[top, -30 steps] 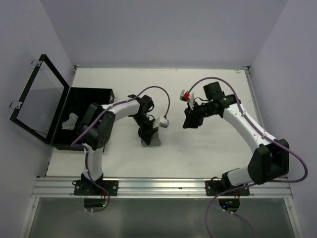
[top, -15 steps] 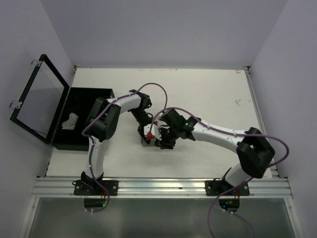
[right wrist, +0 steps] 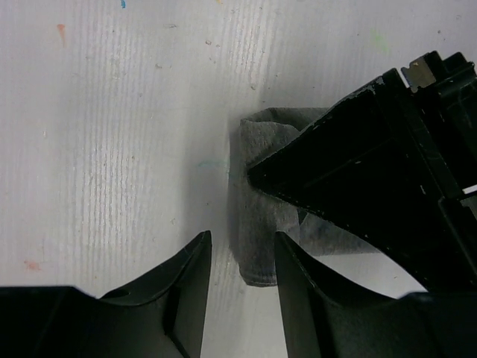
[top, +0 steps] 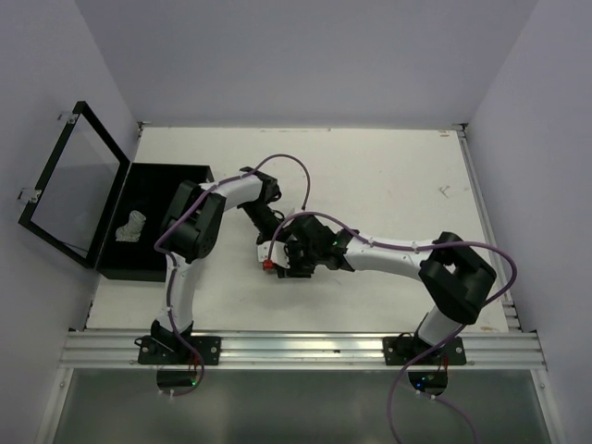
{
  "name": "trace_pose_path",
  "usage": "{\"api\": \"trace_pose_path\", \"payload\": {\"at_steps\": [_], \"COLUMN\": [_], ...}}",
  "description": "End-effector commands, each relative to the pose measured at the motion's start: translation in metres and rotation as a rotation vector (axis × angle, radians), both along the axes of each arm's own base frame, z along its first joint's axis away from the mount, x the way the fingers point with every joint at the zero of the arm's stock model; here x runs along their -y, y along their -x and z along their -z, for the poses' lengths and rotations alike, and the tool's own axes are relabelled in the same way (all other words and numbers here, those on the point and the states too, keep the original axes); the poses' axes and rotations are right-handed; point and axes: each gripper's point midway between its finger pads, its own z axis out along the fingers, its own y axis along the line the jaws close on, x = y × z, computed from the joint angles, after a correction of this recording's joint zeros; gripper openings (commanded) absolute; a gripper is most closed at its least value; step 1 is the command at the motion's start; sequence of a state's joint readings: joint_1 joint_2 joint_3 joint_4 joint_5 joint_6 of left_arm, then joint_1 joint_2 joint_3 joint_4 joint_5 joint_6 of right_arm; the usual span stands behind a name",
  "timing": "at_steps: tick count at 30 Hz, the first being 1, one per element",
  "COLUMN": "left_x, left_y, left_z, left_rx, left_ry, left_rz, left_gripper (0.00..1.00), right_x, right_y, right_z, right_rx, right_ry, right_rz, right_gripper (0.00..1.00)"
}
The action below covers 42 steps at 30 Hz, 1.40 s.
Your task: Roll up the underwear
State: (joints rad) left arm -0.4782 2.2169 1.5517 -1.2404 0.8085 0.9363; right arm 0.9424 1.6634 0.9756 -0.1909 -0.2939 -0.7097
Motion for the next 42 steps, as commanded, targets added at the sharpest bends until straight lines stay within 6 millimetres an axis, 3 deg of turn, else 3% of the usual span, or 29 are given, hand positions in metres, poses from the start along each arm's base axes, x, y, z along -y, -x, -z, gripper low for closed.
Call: {"api": "trace_pose_path", "payload": {"at_steps": [1, 11, 13, 16, 19, 22, 28, 32, 33, 34, 35, 36, 37, 38, 39, 40, 41, 42], "left_x": [-0.037, -0.037, -0.038, -0.035, -0.030, -0.022, -0.031, -0.060, -0.066, -0.076, -0.083, -0.088, -0.096, -0.099, -0.103, -0.105, -0.108, -0.109], "left_y": [-0.022, -0.021, -0.021, -0.025, -0.036, -0.062, -0.135, -0.172, -0.170, -0.178, -0.167, -0.163, -0.164, -0.156, -0.137, -0.129, -0.111, -0.102], "left_z": [0.081, 0.078, 0.075, 0.069, 0.050, 0.018, -0.083, -0.148, -0.148, -0.175, -0.162, -0.165, -0.193, -0.194, -0.169, -0.190, -0.165, -0.161], "left_rx": [0.174, 0.173, 0.177, 0.190, 0.225, 0.316, 0.546, 0.728, 0.733, 0.831, 0.803, 0.828, 0.958, 0.985, 0.951, 1.050, 1.013, 1.024], "left_ry": [-0.158, -0.150, -0.149, -0.135, -0.105, -0.063, 0.052, 0.129, 0.136, 0.174, 0.162, 0.166, 0.193, 0.196, 0.173, 0.205, 0.187, 0.185], "left_rz": [0.157, 0.146, 0.144, 0.124, 0.099, 0.066, -0.088, -0.252, -0.279, -0.321, -0.356, -0.376, -0.401, -0.411, -0.408, -0.410, -0.406, -0.396], "left_gripper": [0.19, 0.22, 0.24, 0.24, 0.27, 0.31, 0.36, 0.38, 0.39, 0.39, 0.40, 0.40, 0.41, 0.41, 0.41, 0.42, 0.43, 0.43], "right_x": [-0.013, -0.009, -0.004, -0.002, 0.004, 0.010, 0.007, 0.006, 0.009, 0.005, 0.005, 0.007, 0.007, 0.006, 0.006, 0.006, 0.004, 0.001], "right_y": [-0.009, -0.010, -0.008, -0.001, 0.004, 0.015, 0.029, 0.032, 0.033, 0.028, 0.027, 0.019, 0.017, 0.017, 0.010, 0.010, 0.009, 0.005], "right_z": [-0.020, 0.036, 0.048, 0.051, 0.057, 0.060, 0.043, 0.032, 0.038, 0.030, 0.031, 0.038, 0.039, 0.041, 0.048, 0.051, 0.051, 0.050], "right_rx": [0.064, 0.076, 0.064, 0.040, 0.003, -0.051, -0.213, -0.398, -0.451, -0.501, -0.551, -0.609, -0.659, -0.711, -0.755, -0.791, -0.825, -0.840], "right_ry": [-0.045, 0.055, 0.078, 0.082, 0.117, 0.144, 0.123, 0.088, 0.104, 0.066, 0.067, 0.080, 0.083, 0.076, 0.080, 0.085, 0.075, 0.071], "right_rz": [-0.032, -0.123, -0.134, -0.145, -0.150, -0.169, -0.123, -0.041, -0.020, -0.010, 0.025, 0.062, 0.090, 0.103, 0.136, 0.153, 0.158, 0.167], "right_gripper": [0.43, 0.42, 0.34, 0.12, 0.02, 0.00, 0.00, 0.00, 0.00, 0.00, 0.00, 0.00, 0.00, 0.00, 0.00, 0.00, 0.00, 0.00]}}
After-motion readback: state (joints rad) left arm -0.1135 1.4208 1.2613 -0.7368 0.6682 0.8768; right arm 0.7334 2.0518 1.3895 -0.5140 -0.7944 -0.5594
